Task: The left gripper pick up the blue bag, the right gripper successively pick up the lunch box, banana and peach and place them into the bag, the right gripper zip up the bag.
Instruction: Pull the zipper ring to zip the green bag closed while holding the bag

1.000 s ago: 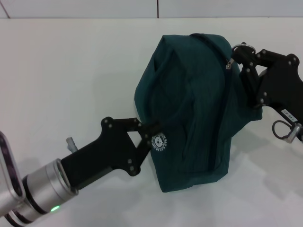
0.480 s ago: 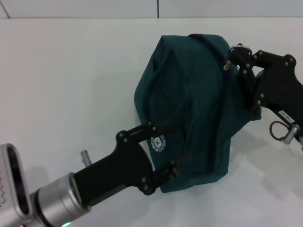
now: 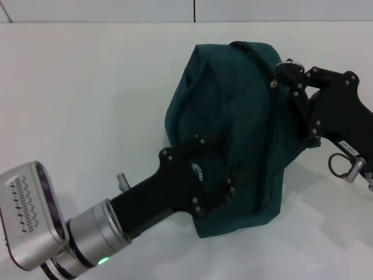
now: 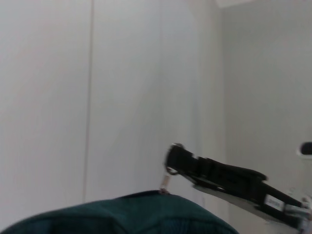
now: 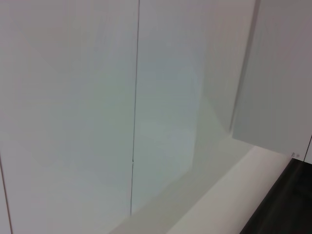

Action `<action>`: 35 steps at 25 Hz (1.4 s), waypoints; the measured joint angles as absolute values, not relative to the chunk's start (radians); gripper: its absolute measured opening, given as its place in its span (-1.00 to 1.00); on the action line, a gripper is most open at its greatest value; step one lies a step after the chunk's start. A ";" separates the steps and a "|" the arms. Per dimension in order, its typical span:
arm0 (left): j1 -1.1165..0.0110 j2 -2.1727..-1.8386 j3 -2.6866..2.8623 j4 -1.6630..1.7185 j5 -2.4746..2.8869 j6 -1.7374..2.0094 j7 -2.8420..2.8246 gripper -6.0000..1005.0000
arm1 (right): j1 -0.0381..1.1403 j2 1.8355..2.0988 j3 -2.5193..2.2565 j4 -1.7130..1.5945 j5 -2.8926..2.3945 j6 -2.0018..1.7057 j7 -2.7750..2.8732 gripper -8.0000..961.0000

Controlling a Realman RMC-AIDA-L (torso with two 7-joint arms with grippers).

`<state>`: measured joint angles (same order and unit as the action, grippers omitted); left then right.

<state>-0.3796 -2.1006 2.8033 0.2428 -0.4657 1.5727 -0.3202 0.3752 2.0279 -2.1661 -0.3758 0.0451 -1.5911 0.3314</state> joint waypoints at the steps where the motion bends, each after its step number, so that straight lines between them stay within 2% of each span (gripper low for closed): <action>1: -0.378 -2.101 2.803 0.243 -0.477 1.573 -0.321 0.21 | 0.374 2.028 -2.166 -0.376 0.045 -1.592 0.331 -0.96; 10: -0.372 -2.097 2.807 0.244 -0.481 1.579 -0.316 -0.14 | 0.367 2.028 -2.171 -0.376 0.046 -1.600 0.332 -0.96; 26: -0.410 -2.090 2.686 0.145 -0.478 1.582 -0.287 -0.90 | 0.418 2.028 -2.215 -0.376 0.047 -1.550 0.570 -0.96; 35: -0.422 -2.089 2.634 0.053 -0.483 1.581 -0.252 -0.89 | 0.428 2.025 -2.209 -0.363 0.136 -1.499 0.645 -0.93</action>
